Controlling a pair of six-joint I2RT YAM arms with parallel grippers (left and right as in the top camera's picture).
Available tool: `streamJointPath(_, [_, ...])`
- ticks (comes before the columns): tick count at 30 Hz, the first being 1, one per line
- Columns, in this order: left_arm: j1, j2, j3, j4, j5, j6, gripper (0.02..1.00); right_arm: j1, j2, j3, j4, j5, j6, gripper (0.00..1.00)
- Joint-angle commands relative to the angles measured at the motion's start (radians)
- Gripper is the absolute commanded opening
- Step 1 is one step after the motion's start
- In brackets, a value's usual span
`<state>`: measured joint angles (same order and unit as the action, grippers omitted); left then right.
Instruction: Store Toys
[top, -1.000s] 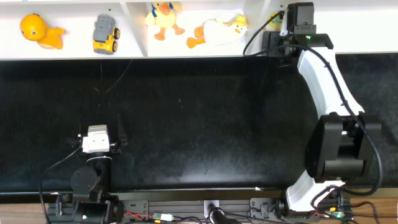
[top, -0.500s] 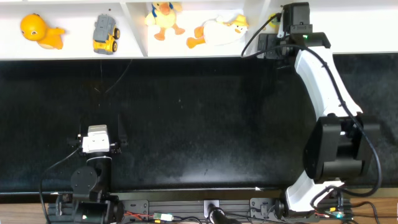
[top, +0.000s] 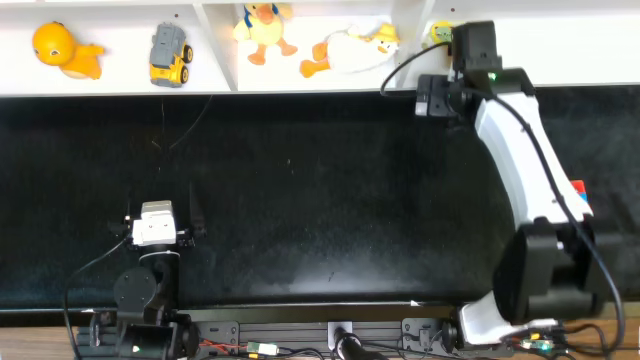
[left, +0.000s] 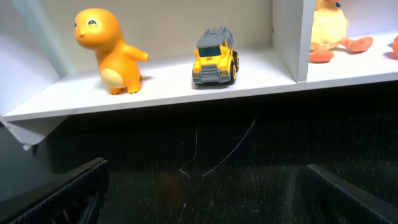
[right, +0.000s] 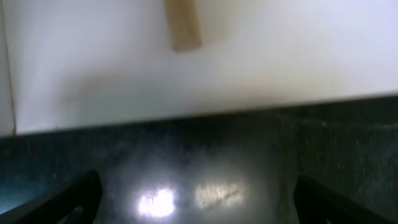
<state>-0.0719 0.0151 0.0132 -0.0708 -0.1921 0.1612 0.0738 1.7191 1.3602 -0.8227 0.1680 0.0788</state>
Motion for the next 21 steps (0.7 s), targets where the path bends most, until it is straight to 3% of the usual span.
streamJointPath(1, [-0.003, -0.013, -0.005, 0.003, -0.011, 0.014, 0.998, 0.002, -0.137, -0.1, 0.026, 0.041, 0.05, 0.993])
streamJointPath(12, [-0.003, -0.013, -0.005, 0.003, -0.011, 0.014, 0.998, -0.064, -0.479, -0.339, -0.031, 0.039, 0.089, 0.996])
streamJointPath(21, [-0.003, -0.013, -0.005, 0.003, -0.011, 0.014, 0.998, -0.121, -0.545, -0.402, -0.119, 0.039, 0.082, 0.993])
